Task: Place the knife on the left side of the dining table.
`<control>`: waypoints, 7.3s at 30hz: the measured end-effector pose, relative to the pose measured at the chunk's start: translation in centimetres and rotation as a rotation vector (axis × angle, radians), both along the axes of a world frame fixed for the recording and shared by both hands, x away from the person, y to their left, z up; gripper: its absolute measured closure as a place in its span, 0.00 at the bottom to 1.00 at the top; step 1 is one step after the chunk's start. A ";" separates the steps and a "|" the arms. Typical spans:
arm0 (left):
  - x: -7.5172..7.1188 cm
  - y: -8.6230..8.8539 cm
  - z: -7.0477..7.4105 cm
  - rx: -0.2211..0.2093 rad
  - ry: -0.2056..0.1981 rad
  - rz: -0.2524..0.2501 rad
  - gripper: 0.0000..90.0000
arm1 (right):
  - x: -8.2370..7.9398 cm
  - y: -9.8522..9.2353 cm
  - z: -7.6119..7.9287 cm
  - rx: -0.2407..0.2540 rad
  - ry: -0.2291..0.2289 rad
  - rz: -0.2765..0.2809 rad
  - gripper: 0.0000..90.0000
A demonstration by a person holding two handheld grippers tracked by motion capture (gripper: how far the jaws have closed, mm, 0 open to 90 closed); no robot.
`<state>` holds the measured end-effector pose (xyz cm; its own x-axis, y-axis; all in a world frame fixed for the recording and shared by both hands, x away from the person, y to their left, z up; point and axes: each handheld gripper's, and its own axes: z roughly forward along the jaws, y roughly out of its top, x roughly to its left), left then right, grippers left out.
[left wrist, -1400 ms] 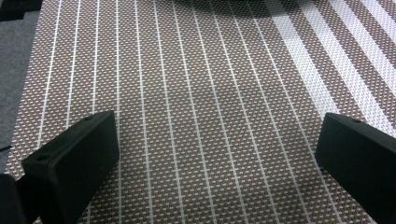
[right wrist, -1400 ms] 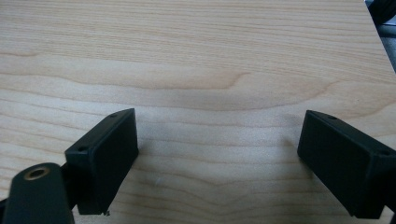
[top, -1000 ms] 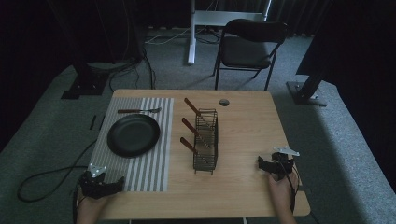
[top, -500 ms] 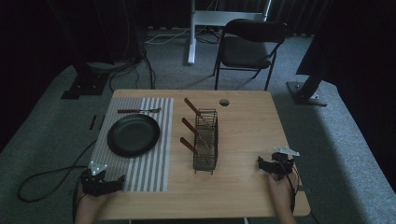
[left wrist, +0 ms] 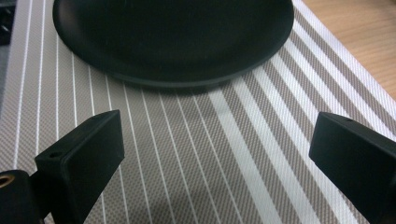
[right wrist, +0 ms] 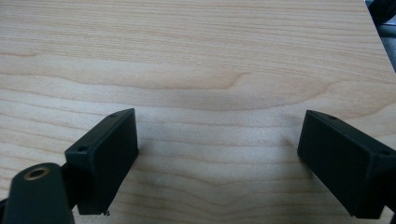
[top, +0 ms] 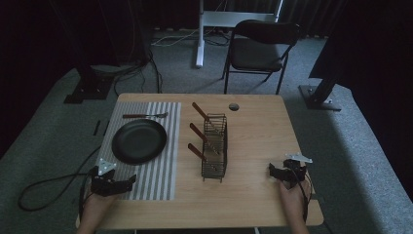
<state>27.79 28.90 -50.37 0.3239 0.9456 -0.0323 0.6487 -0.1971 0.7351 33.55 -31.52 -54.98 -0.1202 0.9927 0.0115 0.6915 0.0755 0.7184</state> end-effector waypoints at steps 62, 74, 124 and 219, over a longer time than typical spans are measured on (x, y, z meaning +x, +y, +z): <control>9.6 -13.2 11.3 -0.075 -0.107 -0.397 0.04 | 0.0 0.0 0.0 -0.001 -0.003 0.001 0.13; 10.6 -15.7 12.0 -0.109 -0.109 -0.460 0.08 | 0.0 0.0 0.0 -0.001 -0.004 0.000 0.13; 11.8 -17.2 11.6 -0.335 -0.119 -0.658 0.84 | 0.0 0.0 0.0 -0.001 -0.003 0.000 0.13; 0.9 0.6 8.0 -0.343 -0.113 -0.351 0.83 | 0.0 0.0 0.0 -0.001 -0.002 0.000 0.13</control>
